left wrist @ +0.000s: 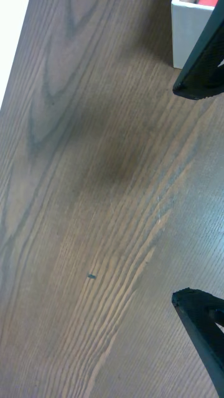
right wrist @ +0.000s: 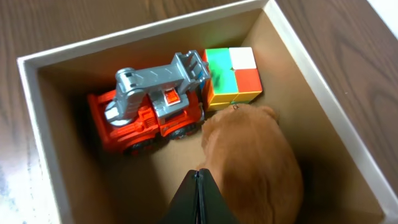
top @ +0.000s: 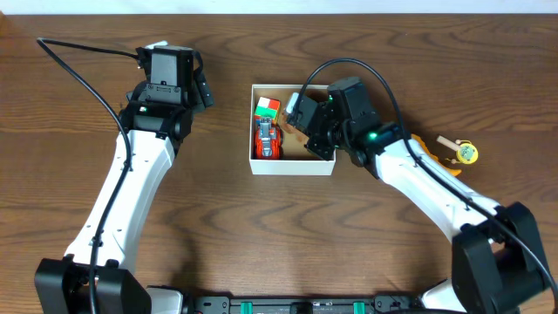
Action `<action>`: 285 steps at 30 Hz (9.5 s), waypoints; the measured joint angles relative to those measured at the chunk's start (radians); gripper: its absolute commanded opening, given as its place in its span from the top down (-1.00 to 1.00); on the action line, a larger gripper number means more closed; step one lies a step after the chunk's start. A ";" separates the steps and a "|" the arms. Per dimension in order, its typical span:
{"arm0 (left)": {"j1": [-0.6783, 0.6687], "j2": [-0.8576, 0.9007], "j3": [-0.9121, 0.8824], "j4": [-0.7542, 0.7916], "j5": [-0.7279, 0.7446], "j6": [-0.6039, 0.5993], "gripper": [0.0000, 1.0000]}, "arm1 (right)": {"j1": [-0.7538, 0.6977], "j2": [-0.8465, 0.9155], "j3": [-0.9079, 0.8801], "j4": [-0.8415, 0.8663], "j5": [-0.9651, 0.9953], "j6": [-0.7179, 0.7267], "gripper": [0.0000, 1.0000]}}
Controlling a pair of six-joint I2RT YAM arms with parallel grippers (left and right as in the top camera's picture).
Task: Pack container
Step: 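Lower the plush toy into the box beside the cube and release, then withdraw the right gripper from the box toward the rattle drum, then lower the right gripper onto the rattle handle, grasp and lift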
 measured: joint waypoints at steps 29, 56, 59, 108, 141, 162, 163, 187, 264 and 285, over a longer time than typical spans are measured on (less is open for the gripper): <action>0.000 0.000 0.000 0.000 0.000 0.000 -0.96 | 0.031 0.119 0.001 -0.034 0.049 -0.006 0.98; 0.000 0.000 0.000 0.000 0.000 0.000 -0.96 | 0.037 0.122 0.001 0.144 0.186 -0.040 0.98; 0.000 0.000 0.000 0.000 0.000 0.000 -0.96 | 0.056 0.121 0.001 0.099 0.185 -0.040 0.98; 0.000 0.000 0.000 0.000 0.000 0.000 -0.96 | 0.034 0.114 0.001 0.203 0.206 0.065 0.98; 0.000 0.000 0.000 0.000 0.000 0.000 -0.96 | -0.003 0.169 0.009 0.378 0.217 0.039 0.97; 0.000 0.000 0.000 0.000 0.000 0.000 -0.96 | -0.093 -0.338 0.163 -0.418 0.652 0.285 -0.98; 0.000 0.000 0.000 0.000 0.000 0.000 -0.96 | -0.122 -0.362 0.164 -0.467 0.658 0.299 -0.99; 0.000 0.000 0.000 0.000 0.000 0.000 -0.96 | -0.649 0.008 0.167 -0.484 0.493 0.376 -0.82; 0.000 0.000 0.000 -0.003 0.000 0.000 -0.96 | -0.661 0.193 -0.069 -0.095 0.589 1.957 0.97; 0.000 0.000 0.000 -0.003 0.000 0.000 -0.96 | -0.577 0.232 0.265 0.091 0.219 1.031 0.97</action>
